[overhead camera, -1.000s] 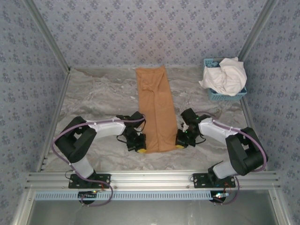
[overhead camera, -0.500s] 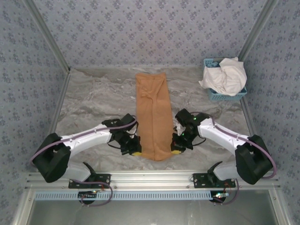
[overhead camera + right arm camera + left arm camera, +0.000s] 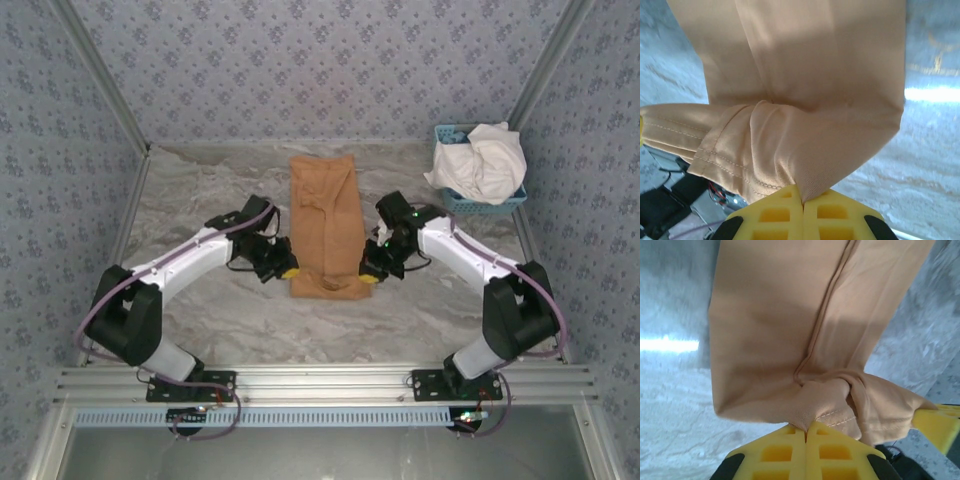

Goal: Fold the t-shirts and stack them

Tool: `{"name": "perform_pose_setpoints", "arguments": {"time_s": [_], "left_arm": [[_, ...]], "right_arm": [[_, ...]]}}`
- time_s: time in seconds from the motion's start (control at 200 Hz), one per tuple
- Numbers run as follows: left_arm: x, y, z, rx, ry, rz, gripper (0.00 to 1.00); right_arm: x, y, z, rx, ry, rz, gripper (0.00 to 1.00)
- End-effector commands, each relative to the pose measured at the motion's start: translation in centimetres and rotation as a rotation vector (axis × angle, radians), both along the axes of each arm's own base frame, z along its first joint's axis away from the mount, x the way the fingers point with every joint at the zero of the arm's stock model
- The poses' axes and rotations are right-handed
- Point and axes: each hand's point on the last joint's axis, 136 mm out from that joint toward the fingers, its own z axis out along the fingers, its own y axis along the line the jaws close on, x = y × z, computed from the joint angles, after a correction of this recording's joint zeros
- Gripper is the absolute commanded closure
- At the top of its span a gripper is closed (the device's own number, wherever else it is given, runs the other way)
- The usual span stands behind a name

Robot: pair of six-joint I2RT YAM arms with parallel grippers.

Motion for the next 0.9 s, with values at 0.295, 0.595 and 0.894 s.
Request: {"name": "perform_pose_setpoints", "arguments": {"time_s": [0.295,0.595,0.894], "left_arm": [[8.4,0.7,0.4,-0.019,-0.042,0.034,1.00],[16.0,0.9,-2.2,-0.026,-0.052,0.074,0.97],[17.9,2.2,-2.1,0.038,-0.109,0.080,0.48]], "right_arm": [[12.1,0.5,1.1,0.018,-0.117,-0.110,1.00],[19.5,0.8,-2.0,0.070,-0.110,-0.180,1.00],[22.7,-1.4,-0.9,0.027,-0.183,-0.183,0.58]]}}
